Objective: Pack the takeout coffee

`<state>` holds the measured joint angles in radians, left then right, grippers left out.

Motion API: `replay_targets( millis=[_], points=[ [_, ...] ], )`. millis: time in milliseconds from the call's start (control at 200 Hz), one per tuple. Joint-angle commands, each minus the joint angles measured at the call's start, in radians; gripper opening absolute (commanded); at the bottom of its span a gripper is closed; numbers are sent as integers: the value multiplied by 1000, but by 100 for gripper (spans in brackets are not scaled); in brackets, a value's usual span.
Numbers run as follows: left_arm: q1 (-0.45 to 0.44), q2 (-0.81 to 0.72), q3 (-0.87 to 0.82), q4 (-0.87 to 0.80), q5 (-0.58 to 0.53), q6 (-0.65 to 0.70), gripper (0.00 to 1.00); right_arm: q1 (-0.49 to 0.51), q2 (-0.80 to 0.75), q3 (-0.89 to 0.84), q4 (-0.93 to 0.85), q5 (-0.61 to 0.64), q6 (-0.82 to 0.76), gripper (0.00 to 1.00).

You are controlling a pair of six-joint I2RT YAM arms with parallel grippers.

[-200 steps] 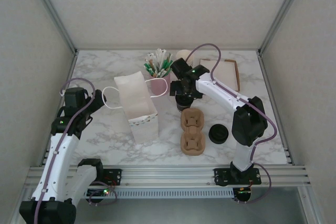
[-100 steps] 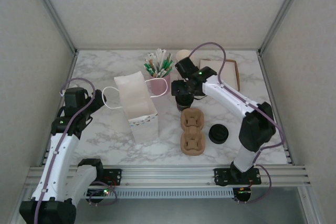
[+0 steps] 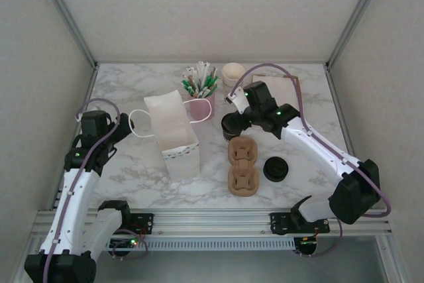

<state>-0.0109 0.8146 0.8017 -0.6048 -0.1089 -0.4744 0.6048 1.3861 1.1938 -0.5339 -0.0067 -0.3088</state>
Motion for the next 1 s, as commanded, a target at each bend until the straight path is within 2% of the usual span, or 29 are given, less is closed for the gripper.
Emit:
replay_targets(
  millis=[0, 155, 285, 360, 440, 671, 836, 996],
  points=[
    [10, -20, -12, 3, 8, 4, 100, -88, -18, -6, -44, -210, -283, 87],
    [11, -24, -16, 11, 12, 7, 100, -216, 32, -15, -43, -526, -420, 88],
    [11, -25, -17, 12, 15, 5, 100, -252, 98, -14, -37, -642, -476, 90],
    [11, -25, -19, 13, 17, 5, 100, -254, 147, 7, -75, -690, -506, 97],
    [11, -24, -19, 13, 18, 5, 100, -254, 169, 8, -54, -714, -513, 99],
    [11, -21, -19, 15, 24, 8, 100, -254, 182, -69, 190, -665, -492, 98],
    [11, -23, -19, 17, 23, 9, 100, -255, 245, -19, 116, -683, -537, 96],
    [11, -19, -19, 17, 22, 11, 100, -253, 276, -11, 127, -681, -548, 96]
  ],
)
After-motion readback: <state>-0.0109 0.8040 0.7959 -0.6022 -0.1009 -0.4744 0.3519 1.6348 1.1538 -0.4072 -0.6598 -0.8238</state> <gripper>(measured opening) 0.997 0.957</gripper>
